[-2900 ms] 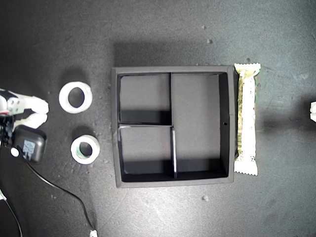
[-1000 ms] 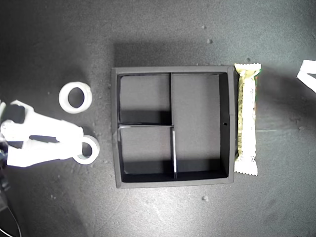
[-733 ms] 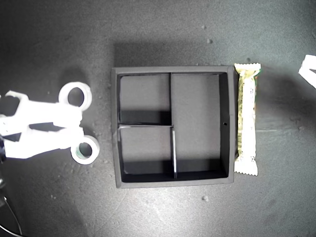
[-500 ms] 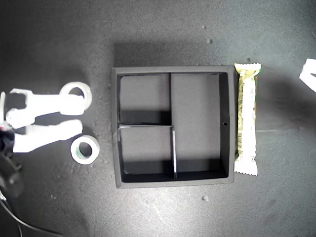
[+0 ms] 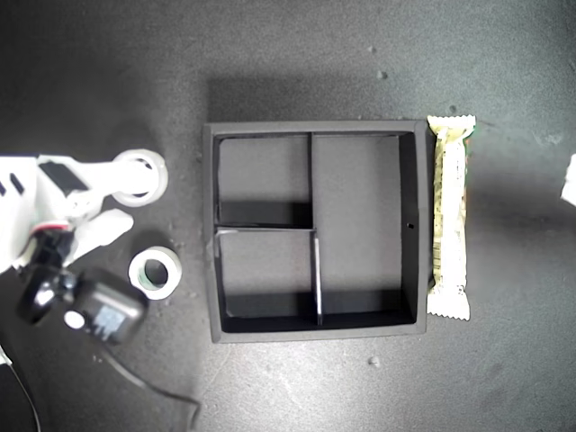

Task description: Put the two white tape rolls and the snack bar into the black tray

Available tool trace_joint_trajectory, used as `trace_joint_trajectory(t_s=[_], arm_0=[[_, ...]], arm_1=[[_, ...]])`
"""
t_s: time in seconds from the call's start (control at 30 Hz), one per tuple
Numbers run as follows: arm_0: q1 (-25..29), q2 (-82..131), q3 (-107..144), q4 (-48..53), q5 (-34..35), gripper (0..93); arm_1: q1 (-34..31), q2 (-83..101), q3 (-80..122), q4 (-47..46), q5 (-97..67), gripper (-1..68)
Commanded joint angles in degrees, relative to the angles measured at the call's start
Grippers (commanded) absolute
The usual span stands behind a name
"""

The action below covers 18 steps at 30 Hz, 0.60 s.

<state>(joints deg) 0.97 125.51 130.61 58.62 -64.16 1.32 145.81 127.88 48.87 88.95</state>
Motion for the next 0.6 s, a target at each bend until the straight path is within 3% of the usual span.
trace_joint_trajectory(t_s=[0.0, 0.23, 0.43, 0.57], arm_0=[[1.0, -4.0, -3.0, 0.0, -1.7, 14.5], [0.3, -7.6, -2.9, -1.1, -1.2, 14.4], [-1.2, -15.1, -4.4, -4.7, 1.0, 14.4], [-2.8, -23.2, -6.5, -8.0, 2.8, 12.6]], arm_1=[[-3.6, -14.8, -14.9, 7.6, -46.4, 4.9], [-9.1, -33.0, -27.6, 13.8, -49.3, 11.0], [-11.4, -42.0, -32.3, 14.6, -52.0, 12.5], [-11.8, -51.2, -39.1, 20.2, -56.4, 16.0]])
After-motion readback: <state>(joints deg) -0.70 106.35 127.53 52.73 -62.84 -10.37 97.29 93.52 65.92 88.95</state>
